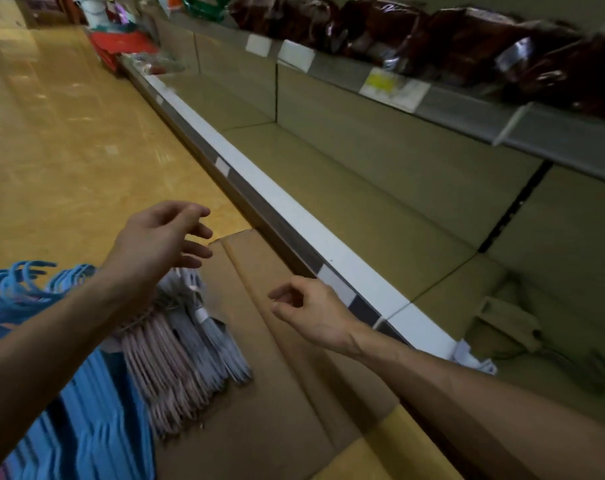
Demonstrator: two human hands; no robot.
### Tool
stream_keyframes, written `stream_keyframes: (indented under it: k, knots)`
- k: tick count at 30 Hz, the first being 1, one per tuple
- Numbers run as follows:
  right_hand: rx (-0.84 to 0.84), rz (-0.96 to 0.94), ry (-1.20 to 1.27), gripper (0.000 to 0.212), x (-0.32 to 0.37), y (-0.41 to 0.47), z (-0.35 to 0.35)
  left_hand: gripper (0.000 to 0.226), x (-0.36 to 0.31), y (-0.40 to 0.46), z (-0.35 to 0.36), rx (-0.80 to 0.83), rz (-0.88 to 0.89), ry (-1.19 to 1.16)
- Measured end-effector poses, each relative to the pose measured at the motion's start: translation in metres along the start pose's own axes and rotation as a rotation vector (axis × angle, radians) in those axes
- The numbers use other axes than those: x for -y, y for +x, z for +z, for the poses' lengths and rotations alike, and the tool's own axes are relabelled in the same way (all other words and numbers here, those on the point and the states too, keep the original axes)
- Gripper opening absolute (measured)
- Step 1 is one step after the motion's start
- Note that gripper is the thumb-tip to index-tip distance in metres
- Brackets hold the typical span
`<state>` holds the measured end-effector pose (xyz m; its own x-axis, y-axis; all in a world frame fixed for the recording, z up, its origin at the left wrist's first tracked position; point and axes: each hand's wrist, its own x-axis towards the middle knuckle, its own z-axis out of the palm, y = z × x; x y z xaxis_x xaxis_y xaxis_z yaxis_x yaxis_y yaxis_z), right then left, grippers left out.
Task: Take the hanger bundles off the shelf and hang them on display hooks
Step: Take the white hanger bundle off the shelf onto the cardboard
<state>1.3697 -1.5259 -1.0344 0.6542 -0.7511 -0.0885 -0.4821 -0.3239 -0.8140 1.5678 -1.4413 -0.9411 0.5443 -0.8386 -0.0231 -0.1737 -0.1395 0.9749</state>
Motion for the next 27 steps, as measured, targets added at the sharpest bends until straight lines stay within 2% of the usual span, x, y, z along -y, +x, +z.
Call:
stream_keyframes:
  k: [4,8,14,17,21,23,25,27]
  knots:
    - [-0.094,-0.010,-0.024,0.019,-0.013,-0.025,-0.035,0.020,-0.008,-0.009,0.031,0.130,0.098,0.197]
    - [-0.216,0.017,-0.005,0.012,-0.035,-0.054,-0.082,0.016,-0.015,-0.011,0.077,0.216,0.136,0.207]
    - [-0.347,0.194,-0.179,0.022,-0.098,-0.111,-0.163,0.016,-0.023,-0.020,0.150,0.353,0.171,0.195]
    - [-0.440,0.300,-0.343,0.031,-0.139,-0.138,-0.192,0.015,-0.019,-0.025,0.182,0.446,0.218,0.286]
    - [-0.411,0.439,-0.443,0.039,-0.188,-0.168,-0.216,0.016,-0.014,-0.035,0.219,0.547,0.208,0.368]
    - [-0.340,0.495,-0.483,0.053,-0.206,-0.180,-0.222,0.017,-0.013,-0.039,0.234,0.584,0.201,0.383]
    - [-0.288,0.515,-0.484,0.063,-0.216,-0.186,-0.223,0.017,-0.012,-0.043,0.245,0.612,0.197,0.387]
    - [-0.297,0.495,-0.501,0.063,-0.220,-0.187,-0.222,0.017,-0.011,-0.046,0.253,0.634,0.193,0.388]
